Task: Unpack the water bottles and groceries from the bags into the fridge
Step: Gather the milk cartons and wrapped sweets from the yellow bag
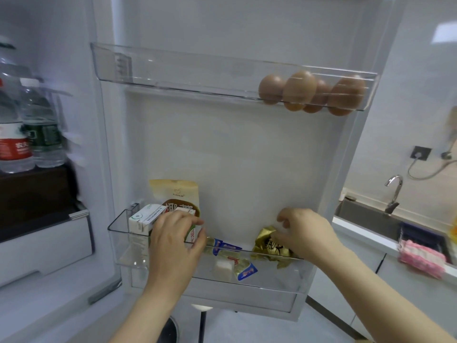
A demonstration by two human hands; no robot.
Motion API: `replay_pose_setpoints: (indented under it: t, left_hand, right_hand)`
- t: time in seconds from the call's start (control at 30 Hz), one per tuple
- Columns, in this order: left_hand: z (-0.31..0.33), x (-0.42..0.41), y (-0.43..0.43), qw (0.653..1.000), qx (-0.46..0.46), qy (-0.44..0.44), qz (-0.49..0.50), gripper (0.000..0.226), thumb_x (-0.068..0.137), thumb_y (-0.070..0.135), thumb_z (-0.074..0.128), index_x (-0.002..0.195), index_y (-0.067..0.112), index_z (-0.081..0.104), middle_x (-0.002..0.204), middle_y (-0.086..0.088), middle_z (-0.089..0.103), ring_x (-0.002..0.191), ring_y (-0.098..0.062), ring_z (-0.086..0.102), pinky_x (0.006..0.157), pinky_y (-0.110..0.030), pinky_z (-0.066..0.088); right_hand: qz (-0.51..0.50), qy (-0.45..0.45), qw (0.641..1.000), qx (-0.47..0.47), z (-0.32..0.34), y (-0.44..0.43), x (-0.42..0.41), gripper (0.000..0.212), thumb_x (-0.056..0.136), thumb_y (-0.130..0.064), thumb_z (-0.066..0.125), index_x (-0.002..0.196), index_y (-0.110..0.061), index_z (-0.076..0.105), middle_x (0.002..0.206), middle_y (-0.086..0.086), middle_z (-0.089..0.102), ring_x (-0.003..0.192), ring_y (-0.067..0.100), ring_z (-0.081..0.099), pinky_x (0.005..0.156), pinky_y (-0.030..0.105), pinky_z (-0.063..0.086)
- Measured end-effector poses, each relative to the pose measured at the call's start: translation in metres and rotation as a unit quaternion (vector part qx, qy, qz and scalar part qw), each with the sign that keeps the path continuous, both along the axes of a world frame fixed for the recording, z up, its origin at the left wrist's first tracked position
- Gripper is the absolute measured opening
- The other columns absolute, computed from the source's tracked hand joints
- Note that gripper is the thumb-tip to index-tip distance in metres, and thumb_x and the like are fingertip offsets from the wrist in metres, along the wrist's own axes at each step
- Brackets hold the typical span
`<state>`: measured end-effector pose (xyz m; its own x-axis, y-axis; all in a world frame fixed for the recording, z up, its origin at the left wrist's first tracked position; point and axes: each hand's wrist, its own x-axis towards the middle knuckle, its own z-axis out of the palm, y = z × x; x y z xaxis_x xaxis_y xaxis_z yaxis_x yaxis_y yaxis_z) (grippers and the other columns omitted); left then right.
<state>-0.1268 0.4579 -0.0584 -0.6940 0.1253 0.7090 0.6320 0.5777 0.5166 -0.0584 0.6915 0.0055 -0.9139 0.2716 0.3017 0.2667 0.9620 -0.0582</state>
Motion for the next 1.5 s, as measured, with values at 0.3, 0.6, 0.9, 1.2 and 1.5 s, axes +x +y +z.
replay_pose_setpoints:
  t: [0.3,0.6,0.9,1.2,1.5]
  left_hand:
    - [-0.003,0.002,-0.003,1.0,0.007,-0.001,-0.024,0.021,0.082,0.032,0.052,0.089,0.021,0.068,0.092,0.01,0.062,0.096,-0.017,0.05,0.084,-0.023,0.03]
    - [-0.006,0.044,-0.016,0.993,0.048,-0.01,-0.105,0.029,0.074,0.03,0.064,0.1,0.018,0.068,0.111,0.005,0.062,0.118,-0.019,0.046,0.107,-0.046,0.033]
    - [-0.023,0.12,0.025,0.944,0.066,-0.169,-0.277,0.032,0.075,0.018,0.074,0.102,0.033,0.065,0.105,0.026,0.056,0.107,0.0,0.048,0.085,-0.002,0.029]
    - [-0.023,0.235,0.106,0.863,0.023,-0.216,-0.455,0.025,0.078,0.022,0.073,0.099,0.033,0.064,0.098,0.024,0.061,0.096,0.011,0.054,0.076,0.006,0.033]
    - [-0.015,0.427,0.173,0.755,-0.017,-0.211,-0.621,0.022,0.08,0.025,0.072,0.099,0.032,0.066,0.097,0.023,0.063,0.095,0.01,0.056,0.075,-0.001,0.04]
  right_hand:
    - [0.041,0.249,0.928,-0.272,-0.006,-0.041,0.068,0.011,0.081,-0.024,0.074,0.092,-0.023,0.072,0.078,-0.013,0.07,0.074,-0.003,0.064,0.065,0.015,0.053]
    - [-0.102,0.282,0.873,-0.384,-0.071,-0.074,0.138,0.009,0.08,-0.019,0.075,0.084,-0.027,0.073,0.075,-0.018,0.072,0.069,-0.003,0.066,0.059,0.008,0.048]
    - [-0.219,0.261,0.871,-0.353,-0.088,-0.08,0.224,0.012,0.08,-0.019,0.074,0.086,-0.029,0.071,0.079,-0.017,0.072,0.072,-0.003,0.067,0.064,0.008,0.048]
    - [-0.342,0.301,0.838,-0.3,-0.074,-0.061,0.369,0.015,0.081,-0.029,0.073,0.092,-0.038,0.068,0.081,-0.022,0.069,0.082,-0.012,0.062,0.063,0.005,0.046]
    - [-0.46,0.393,0.753,-0.257,-0.062,-0.066,0.571,0.016,0.082,-0.019,0.074,0.092,-0.03,0.07,0.081,-0.012,0.072,0.076,-0.006,0.065,0.063,0.003,0.045]
